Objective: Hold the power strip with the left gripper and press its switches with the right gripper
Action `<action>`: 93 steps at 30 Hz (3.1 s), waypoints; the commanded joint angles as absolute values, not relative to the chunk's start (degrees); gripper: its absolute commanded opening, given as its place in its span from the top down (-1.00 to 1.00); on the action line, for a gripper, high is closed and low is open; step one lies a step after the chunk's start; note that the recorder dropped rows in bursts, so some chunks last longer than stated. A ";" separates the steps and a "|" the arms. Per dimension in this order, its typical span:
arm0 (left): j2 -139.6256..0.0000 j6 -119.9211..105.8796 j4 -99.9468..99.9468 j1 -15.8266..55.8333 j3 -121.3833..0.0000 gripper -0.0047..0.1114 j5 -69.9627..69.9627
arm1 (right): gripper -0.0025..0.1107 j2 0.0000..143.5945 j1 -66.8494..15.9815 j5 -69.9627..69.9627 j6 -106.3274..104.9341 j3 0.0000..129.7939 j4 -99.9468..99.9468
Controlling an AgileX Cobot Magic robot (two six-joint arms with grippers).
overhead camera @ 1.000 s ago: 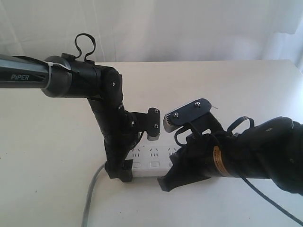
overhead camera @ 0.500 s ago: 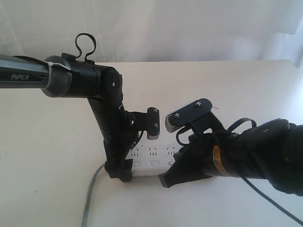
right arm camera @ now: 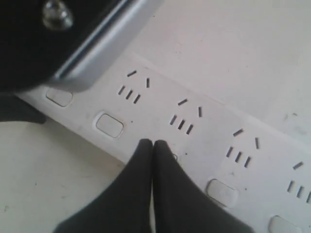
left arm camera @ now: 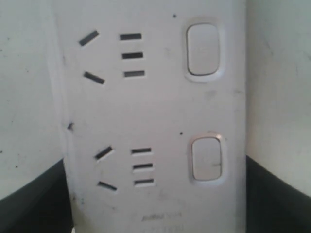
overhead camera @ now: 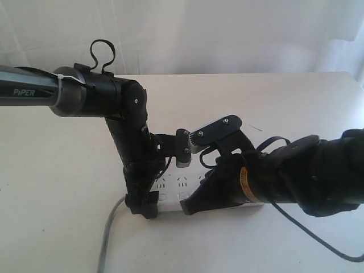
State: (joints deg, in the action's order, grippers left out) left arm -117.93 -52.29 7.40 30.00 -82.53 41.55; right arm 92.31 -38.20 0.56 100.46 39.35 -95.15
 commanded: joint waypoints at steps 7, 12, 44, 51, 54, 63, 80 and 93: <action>-119.43 -51.11 6.39 29.76 -81.16 0.92 47.44 | 0.96 96.71 -38.20 0.79 100.65 40.50 -94.74; -119.43 -51.11 6.39 29.76 -81.16 0.92 47.44 | 0.96 96.71 -38.20 -2.14 100.65 40.50 -94.74; -119.43 -51.19 5.94 29.76 -81.16 0.92 48.14 | 0.96 97.83 -38.20 3.14 103.20 43.38 -94.78; -119.43 -51.19 5.92 29.76 -81.16 0.92 48.44 | 0.96 94.71 -38.20 1.15 103.20 43.27 -94.78; -119.43 -51.19 5.92 29.76 -81.16 0.92 49.20 | 0.96 94.84 -38.20 0.62 103.20 42.56 -94.78; -119.43 -52.62 5.65 29.76 -81.16 0.92 49.62 | 0.96 94.94 -38.20 0.00 102.80 40.62 -94.64; -119.43 -52.62 6.05 29.76 -81.16 0.92 49.41 | 0.96 101.35 -38.20 2.90 103.23 40.62 -94.54; -119.43 -52.62 6.05 29.76 -81.16 0.92 49.50 | 0.96 97.26 -38.20 3.25 103.11 40.62 -94.66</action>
